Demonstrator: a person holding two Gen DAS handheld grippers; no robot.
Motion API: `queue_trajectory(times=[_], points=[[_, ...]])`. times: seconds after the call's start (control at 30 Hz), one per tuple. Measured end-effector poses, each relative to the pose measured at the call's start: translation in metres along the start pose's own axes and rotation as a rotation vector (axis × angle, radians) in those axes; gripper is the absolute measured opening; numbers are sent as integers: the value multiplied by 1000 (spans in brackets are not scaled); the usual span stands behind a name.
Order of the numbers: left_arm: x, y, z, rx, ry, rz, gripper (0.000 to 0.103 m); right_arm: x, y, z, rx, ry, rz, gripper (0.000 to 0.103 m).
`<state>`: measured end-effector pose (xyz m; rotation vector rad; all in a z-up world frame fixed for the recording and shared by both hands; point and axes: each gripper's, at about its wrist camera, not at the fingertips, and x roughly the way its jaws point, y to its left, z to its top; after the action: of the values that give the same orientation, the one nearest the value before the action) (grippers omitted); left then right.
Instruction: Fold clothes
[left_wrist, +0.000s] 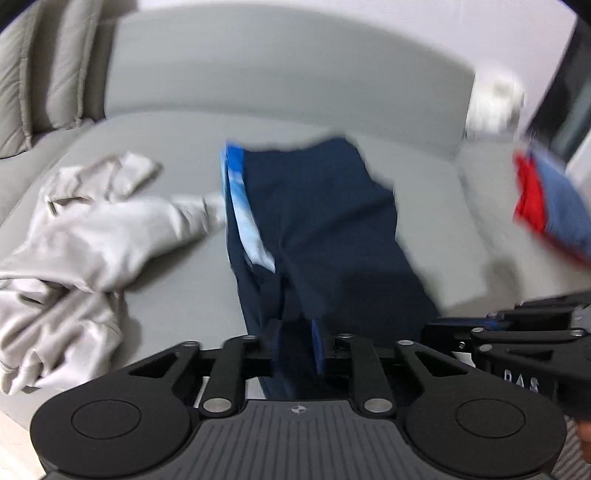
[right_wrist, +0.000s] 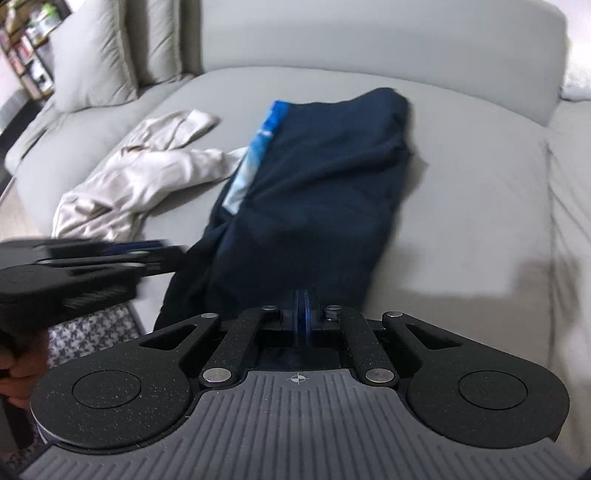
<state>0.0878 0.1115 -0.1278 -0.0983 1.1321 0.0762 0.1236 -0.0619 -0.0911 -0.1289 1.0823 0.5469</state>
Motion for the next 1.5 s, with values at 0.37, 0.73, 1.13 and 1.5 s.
queue_trajectory(times=[0.37, 0.73, 1.13, 1.5], points=[[-13, 41, 9, -179, -88, -87, 20, -15, -22, -1, 18, 76, -91, 18], [48, 25, 93, -60, -171, -49, 20, 40, -61, 92, 33, -111, -79, 20], [80, 38, 135, -70, -192, 19, 24, 111, -117, 124, 165, -46, -139, 13], [101, 67, 202, -175, -278, 10, 38, 101, -135, 188, 134, -221, -60, 40]])
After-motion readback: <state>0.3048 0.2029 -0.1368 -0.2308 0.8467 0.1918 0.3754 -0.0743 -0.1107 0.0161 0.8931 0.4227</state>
